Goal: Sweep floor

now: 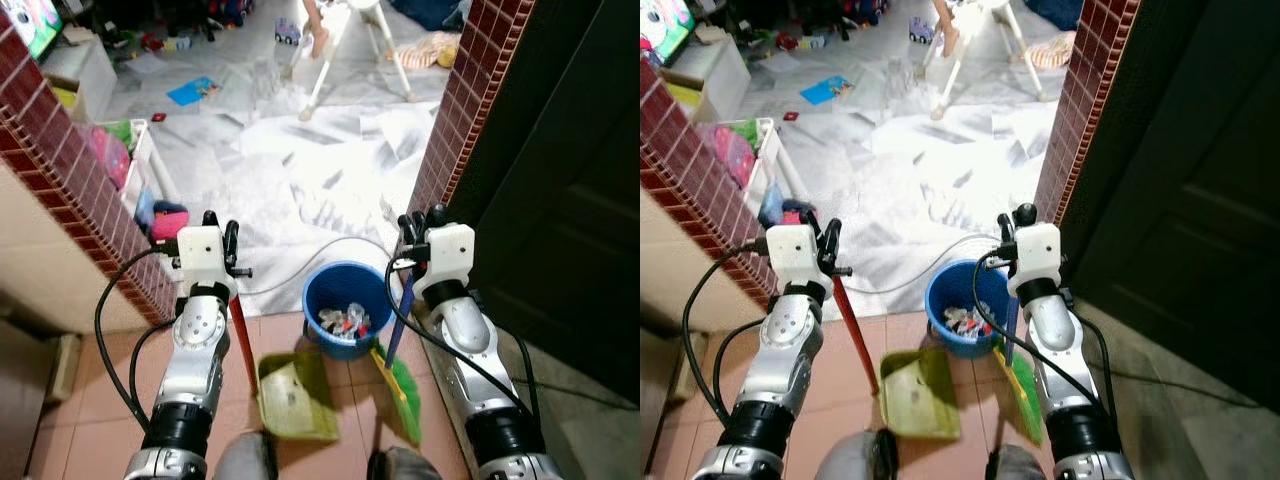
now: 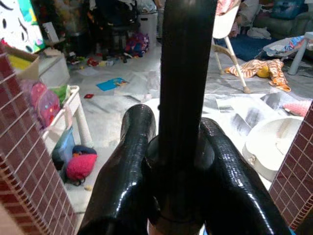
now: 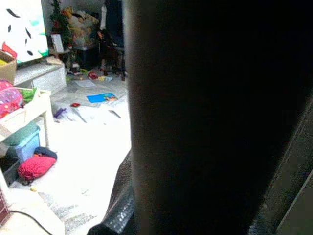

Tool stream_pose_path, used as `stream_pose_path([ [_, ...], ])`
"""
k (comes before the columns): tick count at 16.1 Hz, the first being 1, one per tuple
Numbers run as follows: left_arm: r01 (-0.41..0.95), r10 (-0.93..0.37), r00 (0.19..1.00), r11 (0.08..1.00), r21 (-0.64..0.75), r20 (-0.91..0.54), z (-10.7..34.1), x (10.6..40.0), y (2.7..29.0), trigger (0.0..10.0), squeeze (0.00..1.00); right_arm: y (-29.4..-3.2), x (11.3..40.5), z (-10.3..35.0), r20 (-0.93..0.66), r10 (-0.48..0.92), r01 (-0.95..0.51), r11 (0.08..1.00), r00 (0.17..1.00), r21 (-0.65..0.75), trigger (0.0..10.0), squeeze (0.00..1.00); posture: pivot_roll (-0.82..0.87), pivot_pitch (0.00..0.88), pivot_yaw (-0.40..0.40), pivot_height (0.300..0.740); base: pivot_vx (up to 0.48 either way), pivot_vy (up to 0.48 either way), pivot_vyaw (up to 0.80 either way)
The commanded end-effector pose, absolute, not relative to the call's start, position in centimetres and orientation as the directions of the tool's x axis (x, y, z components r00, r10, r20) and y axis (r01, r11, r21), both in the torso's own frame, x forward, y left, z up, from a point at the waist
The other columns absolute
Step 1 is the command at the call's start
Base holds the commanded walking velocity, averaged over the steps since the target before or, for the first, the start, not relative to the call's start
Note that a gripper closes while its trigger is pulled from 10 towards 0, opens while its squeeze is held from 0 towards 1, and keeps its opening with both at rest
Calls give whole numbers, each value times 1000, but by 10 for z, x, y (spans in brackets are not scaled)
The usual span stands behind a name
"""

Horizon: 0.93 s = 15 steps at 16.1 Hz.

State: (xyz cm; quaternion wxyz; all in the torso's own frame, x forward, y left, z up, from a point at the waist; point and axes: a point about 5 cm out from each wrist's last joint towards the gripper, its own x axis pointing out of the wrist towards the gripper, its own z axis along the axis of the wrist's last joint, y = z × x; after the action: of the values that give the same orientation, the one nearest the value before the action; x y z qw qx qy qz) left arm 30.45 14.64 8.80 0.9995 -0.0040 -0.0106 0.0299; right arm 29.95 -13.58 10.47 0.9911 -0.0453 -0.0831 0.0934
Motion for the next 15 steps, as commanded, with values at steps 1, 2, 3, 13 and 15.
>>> stream_pose_path([
  [1,-69,69,996,998,-7,52,96,309,148,10000,0,-133,303,117,205,197,-184,980,959,-79,10000,0,-90,0,81,740,-251,0,0],
  [2,-55,55,997,998,-4,61,98,311,145,10000,0,-134,305,119,211,196,-182,980,958,-84,10000,0,-96,0,81,740,-259,0,0],
  [3,-55,55,997,998,-5,60,98,312,144,10000,0,-136,306,120,211,191,-177,980,958,-86,10000,0,-99,0,82,740,-259,0,0],
  [13,-54,55,997,998,-16,54,97,312,141,10000,0,-128,307,120,213,222,-204,973,951,-107,10000,0,-98,0,81,740,-249,0,0],
  [15,-53,54,997,998,-17,53,97,312,140,10000,0,-129,307,120,211,223,-204,973,952,-110,10000,0,-98,0,81,740,0,0,0],
])
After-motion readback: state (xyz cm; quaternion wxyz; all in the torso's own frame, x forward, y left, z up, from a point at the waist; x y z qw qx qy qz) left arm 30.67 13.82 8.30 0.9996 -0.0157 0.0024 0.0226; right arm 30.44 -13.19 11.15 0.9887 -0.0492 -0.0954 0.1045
